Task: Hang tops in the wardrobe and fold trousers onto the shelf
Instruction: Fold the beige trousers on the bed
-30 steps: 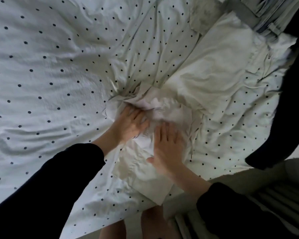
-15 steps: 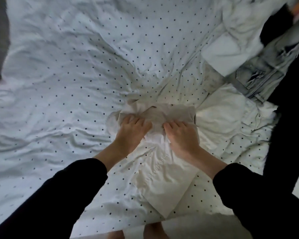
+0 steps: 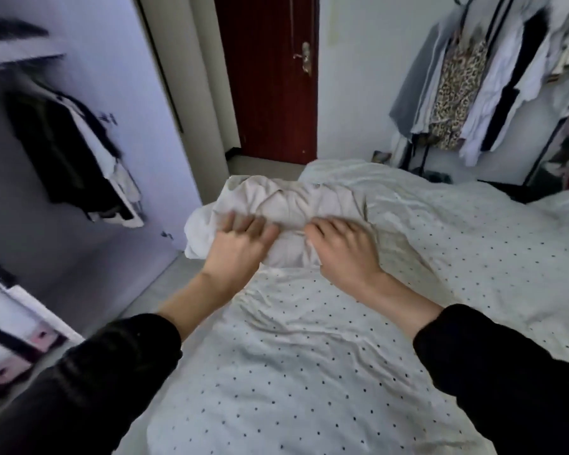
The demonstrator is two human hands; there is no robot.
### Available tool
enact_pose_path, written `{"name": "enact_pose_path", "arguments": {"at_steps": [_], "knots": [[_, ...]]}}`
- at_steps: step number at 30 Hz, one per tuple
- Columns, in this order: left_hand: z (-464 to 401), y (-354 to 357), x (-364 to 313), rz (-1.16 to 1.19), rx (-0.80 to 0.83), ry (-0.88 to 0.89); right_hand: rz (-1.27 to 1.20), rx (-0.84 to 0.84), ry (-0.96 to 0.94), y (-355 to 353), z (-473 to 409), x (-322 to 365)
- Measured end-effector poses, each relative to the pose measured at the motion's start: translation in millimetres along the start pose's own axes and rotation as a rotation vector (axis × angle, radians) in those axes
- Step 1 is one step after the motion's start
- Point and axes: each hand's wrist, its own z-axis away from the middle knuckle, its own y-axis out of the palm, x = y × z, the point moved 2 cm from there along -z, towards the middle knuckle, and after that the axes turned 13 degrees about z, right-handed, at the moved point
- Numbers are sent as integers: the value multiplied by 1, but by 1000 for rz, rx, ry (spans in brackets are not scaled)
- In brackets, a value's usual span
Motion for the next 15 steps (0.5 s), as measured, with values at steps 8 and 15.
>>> {"name": "enact_pose_path", "arguments": {"at_steps": [8,15], "knots": [[149,-117,217,-235,5,-194,-100,-101,-211,-15,-166,239],[198,-136,343,-342,-87,-284,-113,-147,-280,12,-267,347]]}}
